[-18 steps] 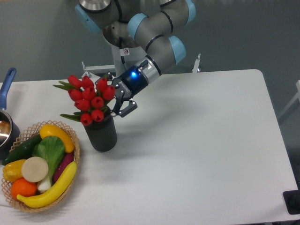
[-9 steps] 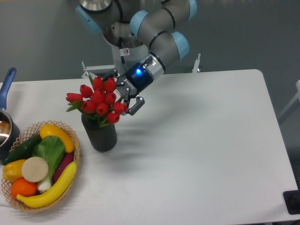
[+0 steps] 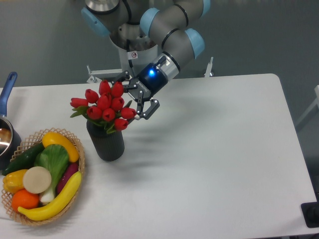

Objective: Insert the flowers into the vase

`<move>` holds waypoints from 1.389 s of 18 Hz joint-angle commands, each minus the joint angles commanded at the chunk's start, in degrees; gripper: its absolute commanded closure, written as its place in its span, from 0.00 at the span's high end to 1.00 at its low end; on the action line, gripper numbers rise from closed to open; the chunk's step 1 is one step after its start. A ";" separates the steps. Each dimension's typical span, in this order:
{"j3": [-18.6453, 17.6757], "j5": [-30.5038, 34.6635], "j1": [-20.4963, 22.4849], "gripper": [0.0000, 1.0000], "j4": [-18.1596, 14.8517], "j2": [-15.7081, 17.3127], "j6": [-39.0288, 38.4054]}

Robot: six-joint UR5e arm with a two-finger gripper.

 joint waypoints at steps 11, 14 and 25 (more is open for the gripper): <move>0.26 15.89 7.73 1.00 0.00 6.76 0.09; 2.01 16.79 10.54 1.00 -0.17 7.21 0.00; 16.77 31.28 11.61 1.00 -0.70 1.15 -1.67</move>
